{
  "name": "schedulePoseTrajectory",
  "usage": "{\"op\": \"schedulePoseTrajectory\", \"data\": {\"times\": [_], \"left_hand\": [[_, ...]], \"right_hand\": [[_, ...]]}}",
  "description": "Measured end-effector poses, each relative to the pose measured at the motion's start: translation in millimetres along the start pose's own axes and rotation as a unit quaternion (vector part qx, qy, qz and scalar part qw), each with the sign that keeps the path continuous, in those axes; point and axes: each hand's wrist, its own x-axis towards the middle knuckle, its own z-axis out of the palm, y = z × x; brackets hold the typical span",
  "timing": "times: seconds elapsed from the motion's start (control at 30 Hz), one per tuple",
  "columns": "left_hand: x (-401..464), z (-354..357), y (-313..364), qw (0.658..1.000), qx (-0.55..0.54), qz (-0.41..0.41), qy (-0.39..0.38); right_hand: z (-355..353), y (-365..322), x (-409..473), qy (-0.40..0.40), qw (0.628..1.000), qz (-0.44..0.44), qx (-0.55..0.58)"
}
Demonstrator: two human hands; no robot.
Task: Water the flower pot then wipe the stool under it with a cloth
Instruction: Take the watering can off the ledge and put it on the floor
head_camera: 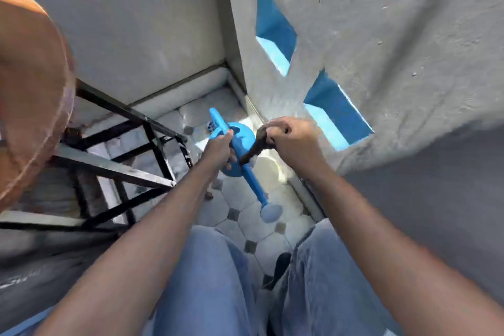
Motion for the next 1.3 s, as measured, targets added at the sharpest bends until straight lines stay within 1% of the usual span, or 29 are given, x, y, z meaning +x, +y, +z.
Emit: {"op": "schedulePoseTrajectory", "data": {"times": [0.1, 0.2, 0.33, 0.47, 0.53, 0.63, 0.7, 0.73, 0.77, 0.8, 0.83, 0.87, 0.9, 0.93, 0.97, 1.0, 1.03, 1.07, 1.13, 1.17, 1.27, 1.3], "left_hand": [[48.3, 9.5, -28.9, 1.0, 0.009, -0.003, -0.013], [87.0, 13.2, -51.5, 0.999, 0.016, -0.012, -0.039], [124.2, 12.6, -72.6, 0.991, 0.011, -0.072, -0.116], [148.3, 10.3, -82.5, 0.987, 0.033, -0.097, -0.126], [155.4, 9.1, -86.9, 0.984, 0.019, -0.112, -0.138], [161.0, 6.2, -92.9, 0.976, -0.016, -0.14, -0.164], [158.4, 2.4, -94.6, 0.972, -0.001, -0.152, -0.178], [155.7, 1.3, -92.1, 0.972, 0.037, -0.148, -0.179], [151.6, 0.1, -86.6, 0.974, 0.084, -0.133, -0.164], [148.6, -0.6, -79.2, 0.978, 0.122, -0.107, -0.13], [145.7, -2.4, -71.2, 0.985, 0.129, -0.072, -0.088], [144.0, -5.0, -63.4, 0.993, 0.1, -0.034, -0.051], [142.7, -9.1, -57.1, 0.998, 0.05, 0.012, -0.034], [138.5, -13.2, -51.7, 0.997, -0.002, 0.06, -0.056], [130.6, -16.9, -48.9, 0.988, -0.047, 0.098, -0.111], [122.9, -19.5, -49.3, 0.975, -0.089, 0.117, -0.169], [118.3, -21.7, -51.2, 0.965, -0.105, 0.125, -0.205], [116.2, -23.4, -53.2, 0.962, -0.108, 0.124, -0.217], [116.0, -23.1, -54.3, 0.973, -0.102, 0.118, -0.171], [118.9, -23.6, -55.5, 0.98, -0.111, 0.097, -0.134], [127.1, -25.5, -60.9, 0.992, -0.121, -0.013, -0.035], [128.8, -27.0, -64.8, 0.993, -0.106, -0.042, -0.021]], "right_hand": [[22.3, 35.9, 41.2, 0.008, 0.997, -0.045, -0.063], [40.5, 64.6, 81.6, 0.027, 0.993, -0.028, -0.109], [57.6, 91.8, 112.2, 0.003, 0.993, -0.045, -0.11], [64.3, 104.9, 127.0, 0.037, 0.995, -0.031, -0.091], [67.6, 104.2, 132.6, 0.038, 0.995, -0.026, -0.093], [73.3, 100.7, 136.7, 0.042, 0.994, -0.042, -0.087], [76.9, 100.9, 136.8, 0.039, 0.993, -0.05, -0.097], [78.4, 102.1, 137.2, 0.036, 0.992, -0.057, -0.106], [79.4, 103.1, 137.3, 0.032, 0.99, -0.065, -0.12], [79.8, 104.1, 137.5, 0.031, 0.987, -0.076, -0.139], [79.7, 104.5, 137.5, 0.031, 0.984, -0.087, -0.156], [79.8, 105.0, 138.8, 0.028, 0.982, -0.095, -0.16], [79.8, 104.2, 139.8, 0.023, 0.983, -0.101, -0.155], [80.6, 103.5, 142.3, 0.018, 0.983, -0.103, -0.149], [82.1, 101.7, 144.9, 0.014, 0.984, -0.106, -0.145], [83.4, 100.0, 149.3, 0.01, 0.985, -0.108, -0.136], [85.3, 98.2, 154.1, 0.007, 0.987, -0.11, -0.118], [87.1, 96.3, 158.7, 0.009, 0.99, -0.111, -0.09], [89.9, 94.0, 166.3, 0.015, 0.994, -0.106, -0.037], [91.6, 95.8, 169.3, 0.014, 0.995, -0.099, -0.021], [100.0, 119.8, 172.3, -0.014, 0.999, -0.045, 0.003], [103.3, 130.9, 171.4, -0.025, 0.999, -0.022, 0.014]]}}
